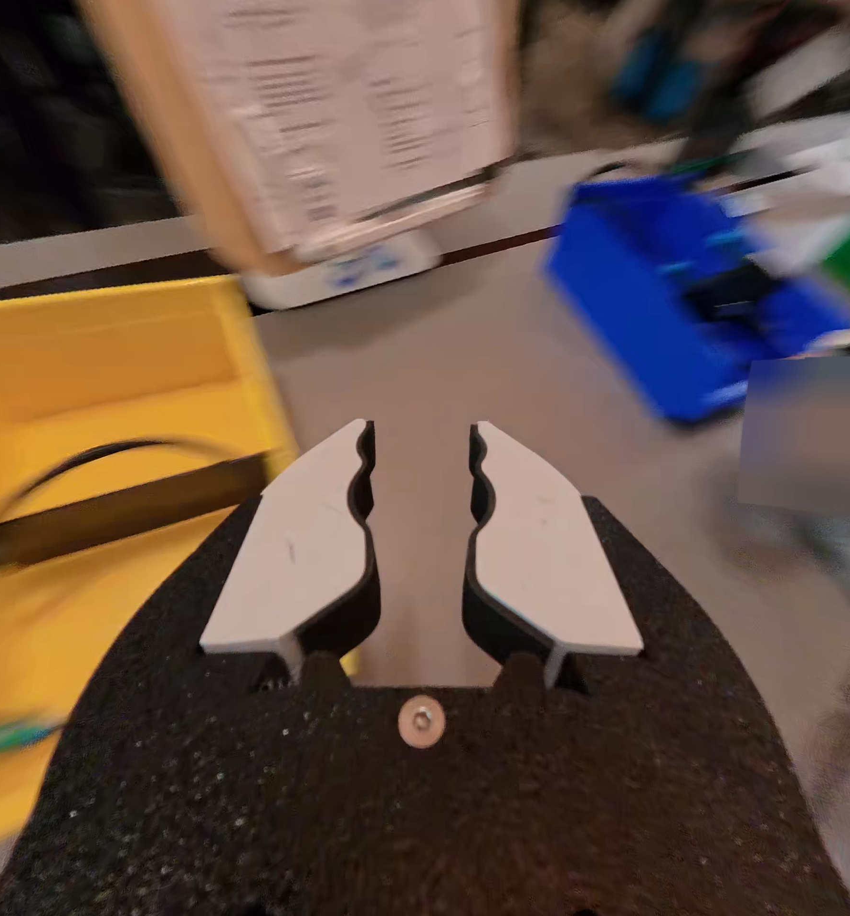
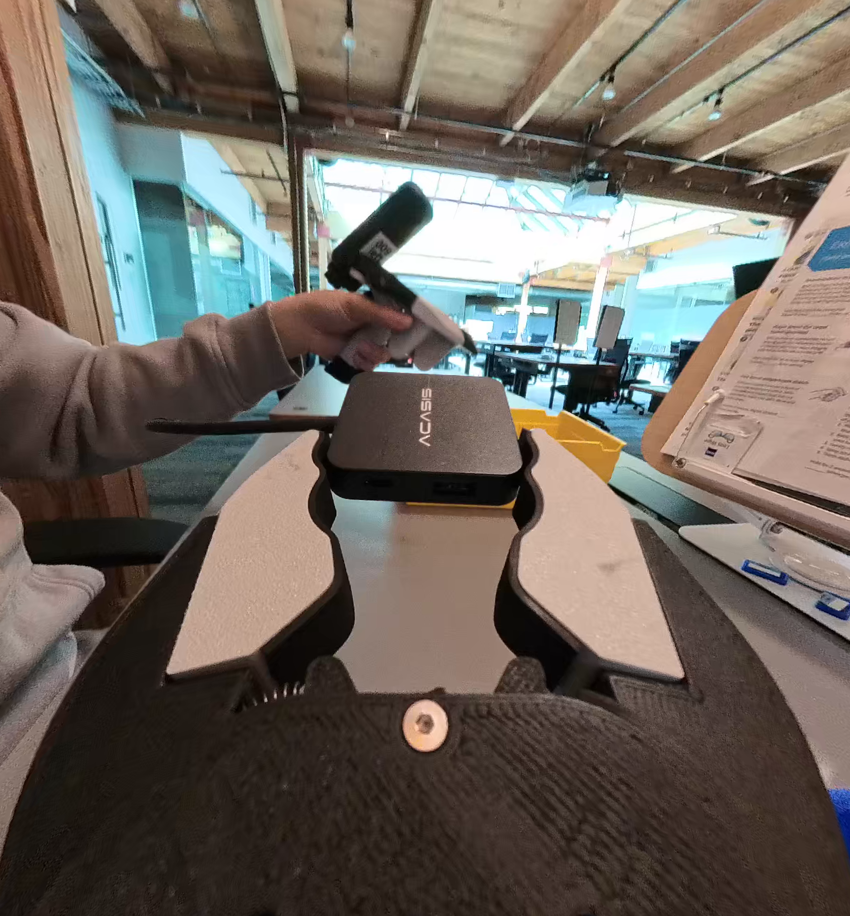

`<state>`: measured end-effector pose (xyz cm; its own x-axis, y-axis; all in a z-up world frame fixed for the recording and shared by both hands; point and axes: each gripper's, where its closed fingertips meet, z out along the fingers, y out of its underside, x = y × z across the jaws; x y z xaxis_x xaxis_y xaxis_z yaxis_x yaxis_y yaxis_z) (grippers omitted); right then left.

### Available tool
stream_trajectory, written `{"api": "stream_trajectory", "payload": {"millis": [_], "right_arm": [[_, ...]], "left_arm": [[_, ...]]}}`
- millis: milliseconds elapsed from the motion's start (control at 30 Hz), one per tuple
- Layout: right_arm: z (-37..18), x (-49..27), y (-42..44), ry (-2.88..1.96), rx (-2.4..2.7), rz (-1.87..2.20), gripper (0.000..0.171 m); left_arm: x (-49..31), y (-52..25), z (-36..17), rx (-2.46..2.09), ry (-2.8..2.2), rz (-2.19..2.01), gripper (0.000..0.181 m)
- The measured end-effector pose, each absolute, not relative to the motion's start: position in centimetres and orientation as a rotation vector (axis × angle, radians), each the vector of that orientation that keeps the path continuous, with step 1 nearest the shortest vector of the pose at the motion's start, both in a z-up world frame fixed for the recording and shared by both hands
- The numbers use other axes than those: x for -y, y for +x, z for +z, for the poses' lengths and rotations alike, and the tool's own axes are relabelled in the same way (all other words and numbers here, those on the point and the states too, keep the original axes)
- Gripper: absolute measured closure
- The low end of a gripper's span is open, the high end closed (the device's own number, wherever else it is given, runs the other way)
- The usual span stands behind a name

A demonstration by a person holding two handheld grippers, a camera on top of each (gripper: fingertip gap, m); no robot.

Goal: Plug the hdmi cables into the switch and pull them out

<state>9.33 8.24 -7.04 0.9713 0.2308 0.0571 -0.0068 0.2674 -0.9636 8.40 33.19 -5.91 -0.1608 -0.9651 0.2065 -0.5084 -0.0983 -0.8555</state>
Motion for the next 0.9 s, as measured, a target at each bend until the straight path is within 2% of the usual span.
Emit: {"api": "stream_trajectory", "payload": {"millis": [67, 133, 267, 467, 500, 533, 600, 633, 767, 900], "right_arm": [[-6.8, -7.8, 9.9, -1.275, 0.181, 0.155, 0.098], [-6.7, -7.7, 10.3, -1.273, 0.171, 0.138, 0.099], [-6.8, -7.6, 10.7, -1.260, 0.153, 0.136, 0.099], [-7.1, -7.2, 10.7, -1.237, 0.133, 0.147, 0.099], [-7.2, -7.1, 10.8, -1.239, 0.128, 0.142, 0.099], [-7.3, -7.0, 10.9, -1.241, 0.127, 0.139, 0.099], [-7.4, -6.8, 11.0, -1.243, 0.129, 0.134, 0.099], [-7.4, -6.8, 11.1, -1.244, 0.127, 0.131, 0.099], [-7.3, -6.3, 11.4, -1.232, 0.123, 0.125, 0.099], [-6.7, -5.4, 11.7, -1.196, 0.117, 0.131, 0.099]], "left_arm": [[-39.2, 7.4, -7.5, -1.601, -1.711, -0.928, 0.144], [-42.3, 6.9, -9.6, -1.572, -1.833, -0.870, 0.143], [-44.1, 8.8, -14.1, -1.521, -2.076, -1.010, 0.128], [-45.1, 12.8, -18.9, -1.316, -2.351, -1.162, 0.132], [-44.9, 13.0, -19.6, -1.315, -2.391, -1.170, 0.129], [-44.7, 13.2, -19.8, -1.303, -2.410, -1.204, 0.132], [-44.0, 13.4, -19.3, -1.306, -2.399, -1.304, 0.154], [-43.4, 13.3, -18.9, -1.341, -2.378, -1.362, 0.173], [-42.9, 12.4, -17.1, -1.434, -2.259, -1.379, 0.174], [-42.5, 11.1, -11.6, -1.478, -1.987, -1.353, 0.175]]}}
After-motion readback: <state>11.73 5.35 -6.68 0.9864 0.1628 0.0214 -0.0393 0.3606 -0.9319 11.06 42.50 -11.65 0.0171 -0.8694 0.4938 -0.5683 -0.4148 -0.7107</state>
